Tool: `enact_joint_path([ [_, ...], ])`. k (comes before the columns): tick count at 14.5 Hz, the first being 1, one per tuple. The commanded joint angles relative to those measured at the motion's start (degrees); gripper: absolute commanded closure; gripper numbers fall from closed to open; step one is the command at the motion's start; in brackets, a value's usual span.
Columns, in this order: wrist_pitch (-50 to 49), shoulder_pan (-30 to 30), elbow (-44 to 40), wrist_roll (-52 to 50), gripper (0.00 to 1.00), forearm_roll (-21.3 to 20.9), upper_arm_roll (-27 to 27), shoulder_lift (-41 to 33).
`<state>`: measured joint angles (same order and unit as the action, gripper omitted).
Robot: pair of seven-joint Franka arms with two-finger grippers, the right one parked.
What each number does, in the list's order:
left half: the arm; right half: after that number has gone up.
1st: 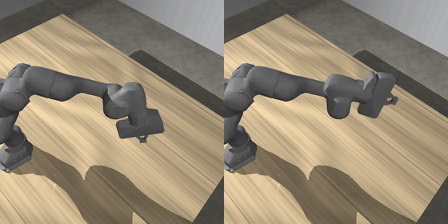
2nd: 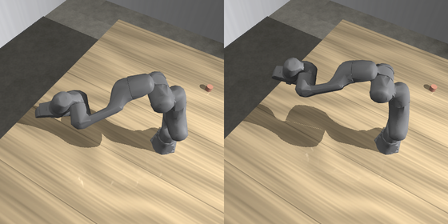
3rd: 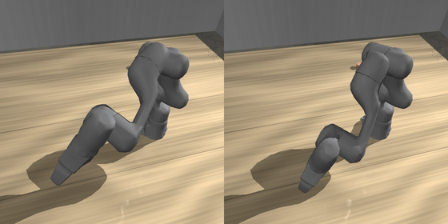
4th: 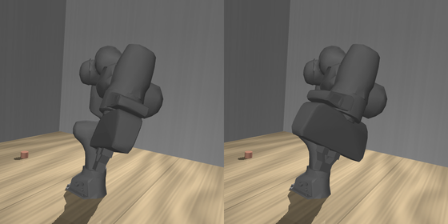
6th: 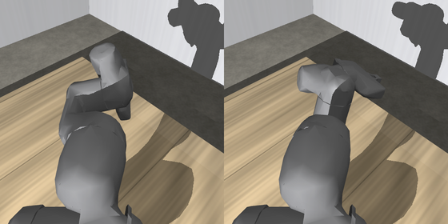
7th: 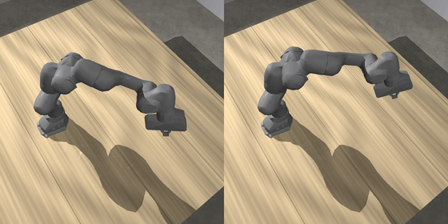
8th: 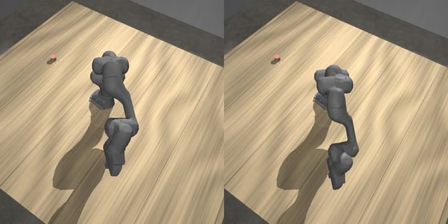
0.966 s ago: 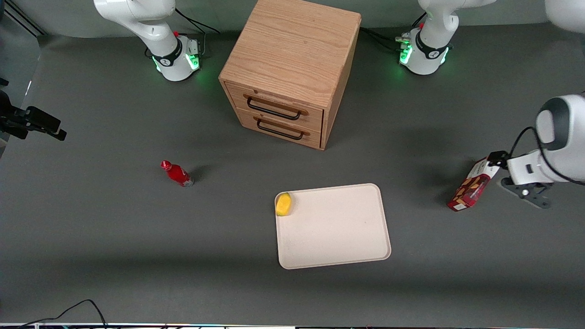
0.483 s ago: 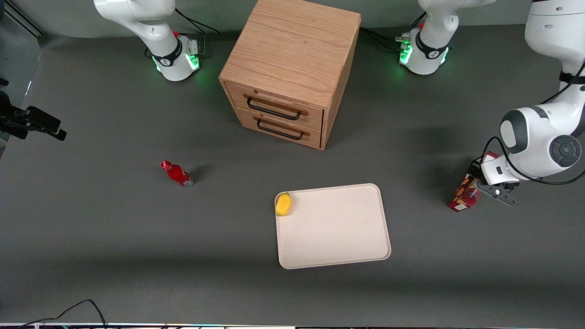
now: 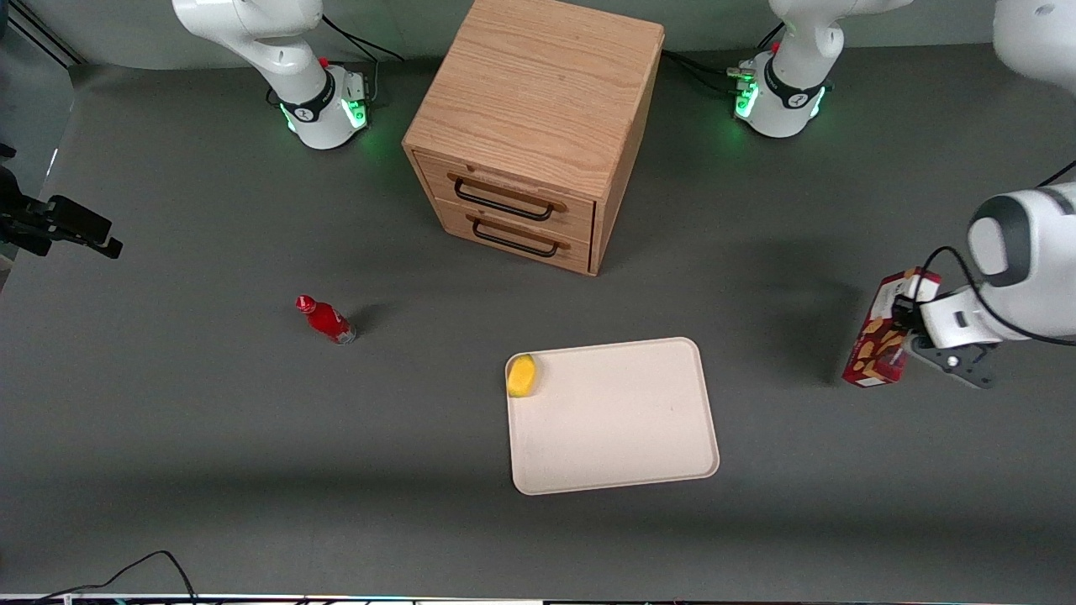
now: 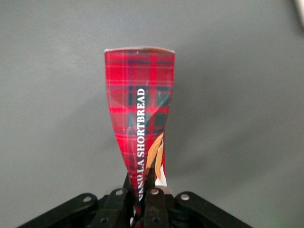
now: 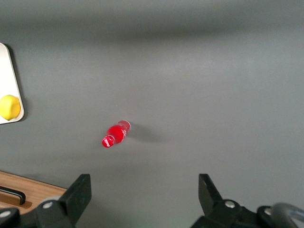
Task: Place red cookie box on tray
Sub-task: 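Lift the box and carry it toward the cream tray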
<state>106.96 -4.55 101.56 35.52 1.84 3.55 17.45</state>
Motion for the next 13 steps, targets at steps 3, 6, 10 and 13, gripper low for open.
enact_joint_path([
  [3, -25.98, 0.86, -25.16, -27.62, 1.0, 0.71, -8.18, -0.48],
  [6, -23.22, 0.94, -25.54, -48.29, 1.0, 3.6, -17.32, 0.21],
  [10, 0.37, 2.26, -15.12, -67.29, 1.0, -4.08, -27.96, 6.53],
  [13, 21.13, 2.35, -4.91, -75.75, 1.0, -16.14, -30.62, 12.59],
])
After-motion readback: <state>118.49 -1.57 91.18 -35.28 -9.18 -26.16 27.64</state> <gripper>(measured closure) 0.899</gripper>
